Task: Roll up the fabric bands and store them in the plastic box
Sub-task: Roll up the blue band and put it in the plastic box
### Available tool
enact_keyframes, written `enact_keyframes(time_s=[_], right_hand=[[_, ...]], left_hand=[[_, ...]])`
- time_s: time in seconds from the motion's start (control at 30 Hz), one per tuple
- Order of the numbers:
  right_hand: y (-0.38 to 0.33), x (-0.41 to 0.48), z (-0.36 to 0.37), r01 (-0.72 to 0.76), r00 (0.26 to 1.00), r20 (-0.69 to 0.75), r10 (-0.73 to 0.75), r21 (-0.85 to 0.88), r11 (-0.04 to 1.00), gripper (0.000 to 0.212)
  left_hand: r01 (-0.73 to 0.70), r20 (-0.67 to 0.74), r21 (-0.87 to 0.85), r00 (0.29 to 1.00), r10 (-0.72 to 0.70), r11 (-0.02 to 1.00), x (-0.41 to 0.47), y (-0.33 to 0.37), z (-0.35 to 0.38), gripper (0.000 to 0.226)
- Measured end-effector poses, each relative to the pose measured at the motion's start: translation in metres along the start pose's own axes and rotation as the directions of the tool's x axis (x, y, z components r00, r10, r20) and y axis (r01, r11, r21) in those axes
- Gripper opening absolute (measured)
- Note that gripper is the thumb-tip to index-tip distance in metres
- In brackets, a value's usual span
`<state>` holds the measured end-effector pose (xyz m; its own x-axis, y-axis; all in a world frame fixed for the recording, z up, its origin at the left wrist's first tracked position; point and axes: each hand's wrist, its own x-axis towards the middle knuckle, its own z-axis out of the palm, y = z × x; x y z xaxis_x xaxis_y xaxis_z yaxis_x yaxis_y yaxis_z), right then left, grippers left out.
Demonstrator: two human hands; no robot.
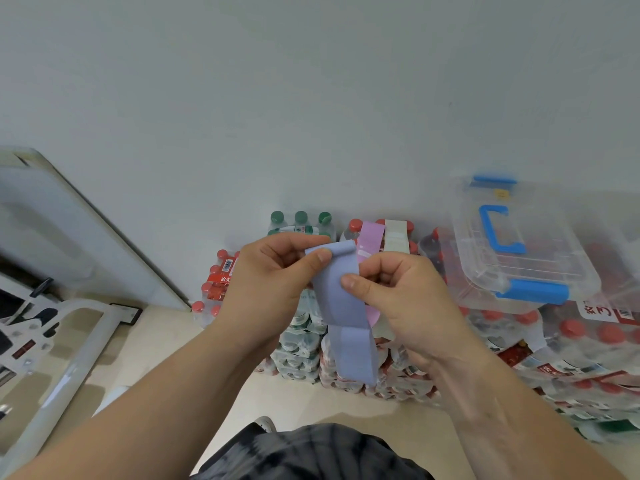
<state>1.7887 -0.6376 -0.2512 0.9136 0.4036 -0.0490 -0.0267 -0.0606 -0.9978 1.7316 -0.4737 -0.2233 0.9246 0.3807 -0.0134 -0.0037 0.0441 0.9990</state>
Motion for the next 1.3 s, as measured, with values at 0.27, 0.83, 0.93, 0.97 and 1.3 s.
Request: enact_keyframes(time_s=[0.27,0.83,0.93,0.97,1.3], right_hand=[[0.003,-0.003,-0.004,0.036,0.999,-0.008,-0.036,-0.004,0.999,0.012],[-0.002,-0.008,0.001,0.107,0.993,-0.057,-0.105,0.026,0.994,0.023],[-0.001,-0.007,-0.003,0.085,0.995,-0.043,-0.085,0.012,0.996,0.014],[0.0,-0.007,-0.004,0.075,0.997,-0.037,-0.074,0.011,0.997,0.008],[-0.007,-0.006,-0.022,0.007,1.0,-0.007,-0.007,0.006,1.0,0.01]], left_hand=[[-0.051,0.039,0.001,0.998,0.051,0.999,0.0,0.0,-0.001,0.027],[-0.088,0.142,0.078,0.987,0.077,0.993,-0.002,-0.003,-0.002,0.014],[-0.084,0.143,0.102,0.987,0.069,0.991,0.0,-0.004,-0.003,0.014],[-0.087,0.139,0.103,0.988,0.072,0.991,0.0,-0.004,-0.003,0.011],[-0.331,0.212,0.367,0.94,0.268,0.869,0.0,-0.001,0.005,0.021]])
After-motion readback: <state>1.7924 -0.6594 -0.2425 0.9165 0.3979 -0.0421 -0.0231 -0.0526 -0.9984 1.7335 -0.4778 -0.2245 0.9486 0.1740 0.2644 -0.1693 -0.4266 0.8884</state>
